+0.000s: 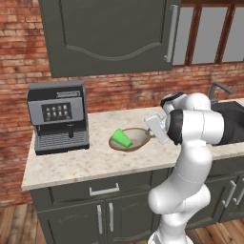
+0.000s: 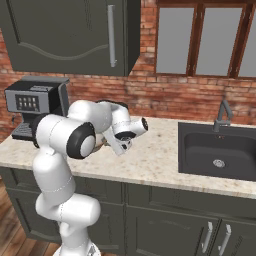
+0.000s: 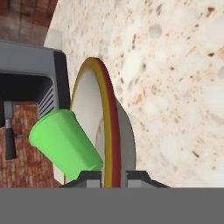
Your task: Place the cup inside the bowl on the dining table and move the bowl to any counter.
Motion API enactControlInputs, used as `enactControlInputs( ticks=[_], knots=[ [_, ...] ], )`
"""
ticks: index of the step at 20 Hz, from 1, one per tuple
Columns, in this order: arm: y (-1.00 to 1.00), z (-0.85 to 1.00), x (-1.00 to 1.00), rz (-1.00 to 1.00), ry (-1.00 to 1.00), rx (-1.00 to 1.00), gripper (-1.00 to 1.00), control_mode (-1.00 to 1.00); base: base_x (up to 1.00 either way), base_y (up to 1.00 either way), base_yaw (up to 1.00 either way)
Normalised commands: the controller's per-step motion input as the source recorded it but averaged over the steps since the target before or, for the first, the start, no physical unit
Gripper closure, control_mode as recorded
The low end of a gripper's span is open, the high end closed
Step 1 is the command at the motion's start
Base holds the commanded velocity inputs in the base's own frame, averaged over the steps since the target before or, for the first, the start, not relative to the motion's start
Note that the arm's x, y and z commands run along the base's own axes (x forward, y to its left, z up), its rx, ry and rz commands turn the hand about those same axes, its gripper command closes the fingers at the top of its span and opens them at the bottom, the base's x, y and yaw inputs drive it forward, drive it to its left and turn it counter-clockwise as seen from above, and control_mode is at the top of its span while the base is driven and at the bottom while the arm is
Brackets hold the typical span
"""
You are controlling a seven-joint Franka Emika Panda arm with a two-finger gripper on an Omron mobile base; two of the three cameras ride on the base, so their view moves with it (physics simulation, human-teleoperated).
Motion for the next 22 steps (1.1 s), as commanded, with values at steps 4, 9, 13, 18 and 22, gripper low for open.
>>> enactControlInputs(
  ticks=[4, 9, 13, 18, 22],
  knots=[
    [0.0, -0.06, 0.0, 0.0, 0.0, 0.0, 1.0, -1.0, 0.0, 0.0, 0.0],
    [0.0, -0.02, 0.0, 0.0, 0.0, 0.0, 1.0, -1.0, 0.0, 0.0, 0.0],
    [0.0, -0.01, 0.0, 0.0, 0.0, 0.0, 1.0, -1.0, 0.0, 0.0, 0.0],
    [0.0, -0.06, 0.02, 0.0, 0.0, -0.02, 1.0, -1.0, 0.0, 0.0, 0.0],
    [0.0, -0.14, 0.08, 0.0, 0.0, -0.02, 1.0, -1.0, 0.0, 0.0, 0.0]
  ],
)
